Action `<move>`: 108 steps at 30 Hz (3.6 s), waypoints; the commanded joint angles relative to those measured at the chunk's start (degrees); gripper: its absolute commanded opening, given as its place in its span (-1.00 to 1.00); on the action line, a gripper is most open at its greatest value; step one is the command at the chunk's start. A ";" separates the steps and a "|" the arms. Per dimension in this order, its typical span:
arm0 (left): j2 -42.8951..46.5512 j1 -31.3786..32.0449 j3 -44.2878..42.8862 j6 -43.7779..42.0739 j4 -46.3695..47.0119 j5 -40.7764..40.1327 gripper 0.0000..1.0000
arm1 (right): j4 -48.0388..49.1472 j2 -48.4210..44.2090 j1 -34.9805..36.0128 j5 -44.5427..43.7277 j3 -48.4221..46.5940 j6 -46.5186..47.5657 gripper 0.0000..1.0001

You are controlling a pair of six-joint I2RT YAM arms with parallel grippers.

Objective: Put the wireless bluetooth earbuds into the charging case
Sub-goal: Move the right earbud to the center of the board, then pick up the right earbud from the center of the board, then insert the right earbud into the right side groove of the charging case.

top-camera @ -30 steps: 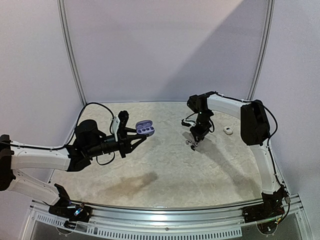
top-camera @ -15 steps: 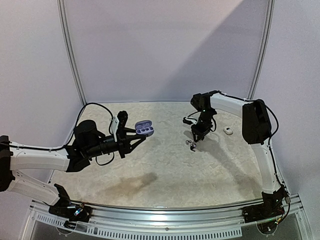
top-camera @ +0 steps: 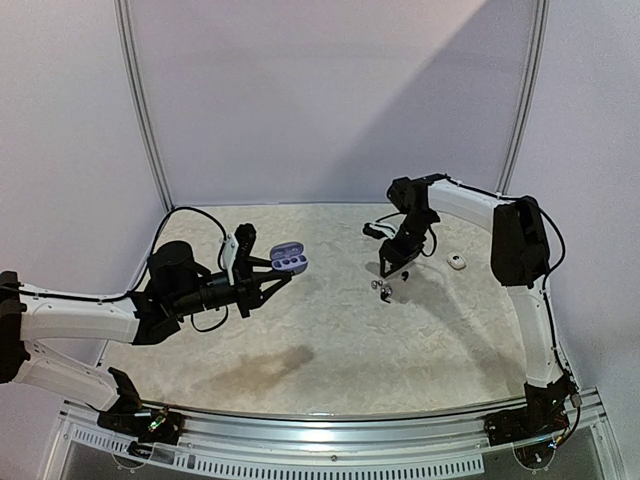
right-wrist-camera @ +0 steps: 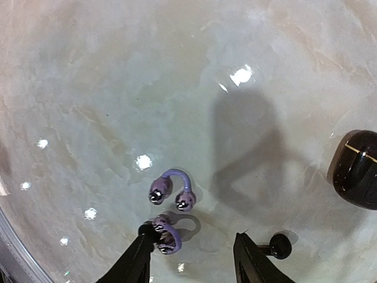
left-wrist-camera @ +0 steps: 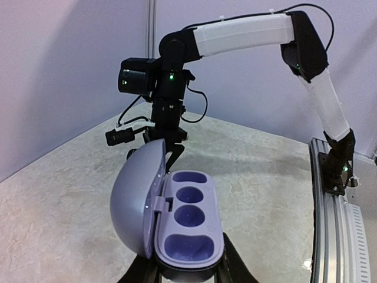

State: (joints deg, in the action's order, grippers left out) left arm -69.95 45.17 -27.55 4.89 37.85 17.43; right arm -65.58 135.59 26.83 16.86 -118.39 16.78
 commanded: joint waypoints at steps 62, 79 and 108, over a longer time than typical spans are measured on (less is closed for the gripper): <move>1.00 0.10 0.29 -2.16 -0.61 0.14 -1.00 | -6.50 1.39 -1.81 13.48 0.78 5.70 -1.00; -0.56 0.01 -0.07 -15.30 4.42 11.68 -1.00 | 27.48 -39.38 16.35 5.88 20.79 20.84 -1.00; -1.79 1.15 -2.50 -12.33 3.17 10.96 -1.00 | 21.05 -34.97 31.82 -3.92 16.87 38.68 -1.00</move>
State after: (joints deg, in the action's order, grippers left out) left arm -71.42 45.28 -28.99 -7.29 40.21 27.92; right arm -42.48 99.04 58.63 14.76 -99.88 53.60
